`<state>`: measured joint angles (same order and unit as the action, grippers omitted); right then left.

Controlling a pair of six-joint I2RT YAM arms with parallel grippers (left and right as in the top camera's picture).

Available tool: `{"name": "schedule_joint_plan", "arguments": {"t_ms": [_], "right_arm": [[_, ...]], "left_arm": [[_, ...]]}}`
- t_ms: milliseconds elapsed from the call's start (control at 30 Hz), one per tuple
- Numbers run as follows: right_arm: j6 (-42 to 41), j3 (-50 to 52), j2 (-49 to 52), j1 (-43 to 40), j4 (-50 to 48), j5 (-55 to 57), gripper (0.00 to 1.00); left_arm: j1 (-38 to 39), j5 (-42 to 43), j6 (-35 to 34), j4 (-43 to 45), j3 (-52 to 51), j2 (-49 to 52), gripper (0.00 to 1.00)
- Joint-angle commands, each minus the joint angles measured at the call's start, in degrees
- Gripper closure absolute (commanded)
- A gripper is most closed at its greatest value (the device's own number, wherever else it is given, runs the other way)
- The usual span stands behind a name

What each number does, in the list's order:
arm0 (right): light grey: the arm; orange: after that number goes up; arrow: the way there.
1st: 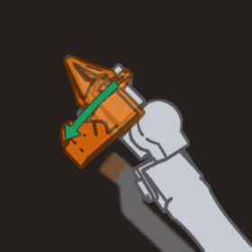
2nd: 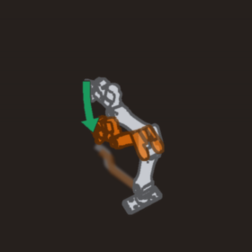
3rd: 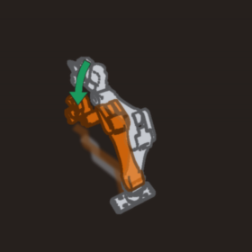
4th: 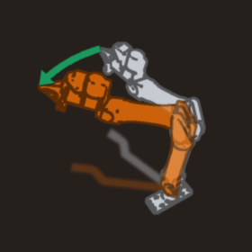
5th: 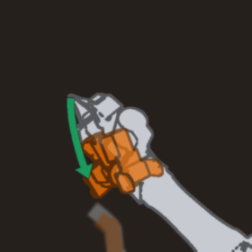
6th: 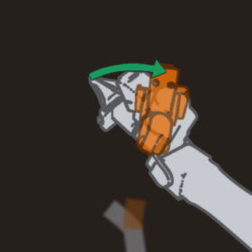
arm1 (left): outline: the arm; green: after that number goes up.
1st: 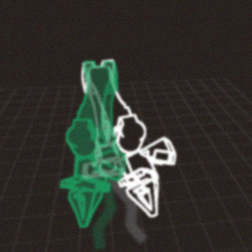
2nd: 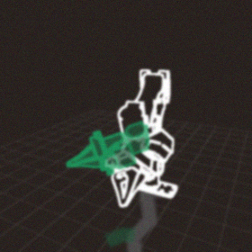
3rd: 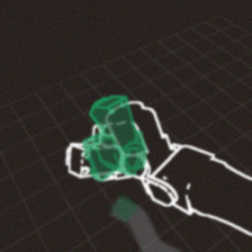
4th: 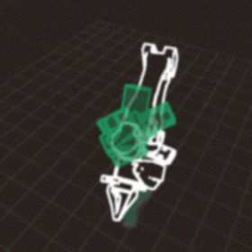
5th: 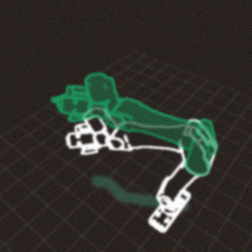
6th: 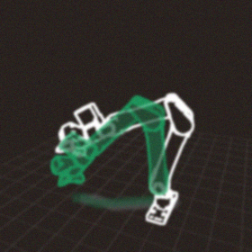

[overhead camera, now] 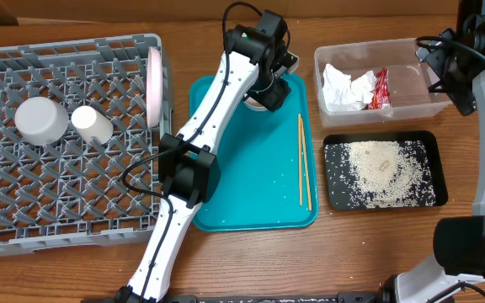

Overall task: Sort waste into correct bins and load items into the dishwasher
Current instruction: 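Reach the left gripper to the pink bowl on the teal tray and grasp it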

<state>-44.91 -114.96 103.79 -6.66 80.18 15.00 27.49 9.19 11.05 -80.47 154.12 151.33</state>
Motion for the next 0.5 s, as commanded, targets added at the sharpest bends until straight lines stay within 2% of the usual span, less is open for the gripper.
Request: {"name": "schedule_joint_plan", "arguments": {"t_ms": [0, 267, 467], "right_arm": [[0.37, -0.59, -0.44, 0.04, -0.15, 0.37, 0.0], [0.37, -0.59, -0.44, 0.04, -0.15, 0.37, 0.0], [0.37, -0.59, -0.44, 0.04, -0.15, 0.37, 0.0]], "left_arm": [[0.83, 0.46, 1.22, 1.16, -2.27, 1.29, 0.35], [0.83, -5.64, 1.18, 6.08, -7.28, 1.33, 0.38], [0.94, -4.94, -0.83, 6.01, -7.41, 1.33, 0.64]]}}
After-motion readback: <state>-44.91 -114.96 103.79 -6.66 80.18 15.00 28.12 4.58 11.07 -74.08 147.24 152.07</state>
